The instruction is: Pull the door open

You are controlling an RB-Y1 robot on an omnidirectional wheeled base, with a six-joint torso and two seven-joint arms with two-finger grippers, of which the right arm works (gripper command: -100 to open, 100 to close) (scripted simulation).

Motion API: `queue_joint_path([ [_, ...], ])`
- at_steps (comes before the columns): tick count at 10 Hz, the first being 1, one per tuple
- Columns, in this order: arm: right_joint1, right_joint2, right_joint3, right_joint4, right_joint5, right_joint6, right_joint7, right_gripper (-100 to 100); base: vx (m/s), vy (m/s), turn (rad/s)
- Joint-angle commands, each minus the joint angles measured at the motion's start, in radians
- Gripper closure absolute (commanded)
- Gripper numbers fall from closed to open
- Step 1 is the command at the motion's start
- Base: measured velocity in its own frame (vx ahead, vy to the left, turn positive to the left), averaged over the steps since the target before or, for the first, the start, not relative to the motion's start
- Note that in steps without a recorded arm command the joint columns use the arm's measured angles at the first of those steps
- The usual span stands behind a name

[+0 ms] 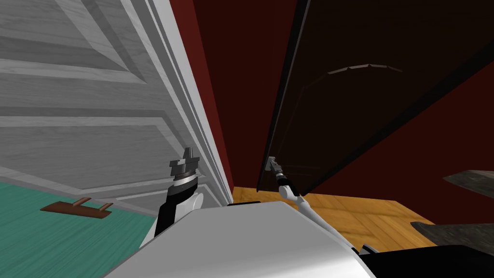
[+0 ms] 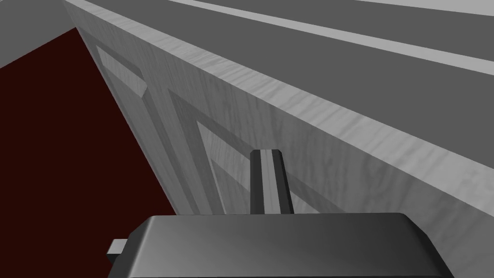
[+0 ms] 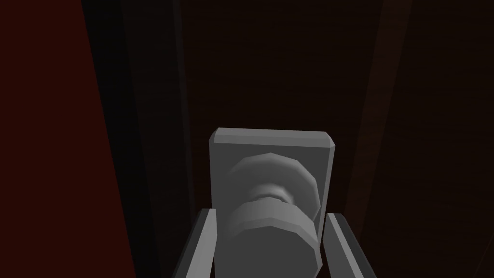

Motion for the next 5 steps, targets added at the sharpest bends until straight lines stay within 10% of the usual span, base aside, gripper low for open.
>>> queue_joint_path([
  [1,0.001,0.0,0.001,0.0,0.0,-0.001,-0.001,100,-0.012,0.014,-0.018],
  [5,0.001,0.0,0.001,0.0,0.0,-0.001,-0.001,100,-0.001,0.002,-0.001],
])
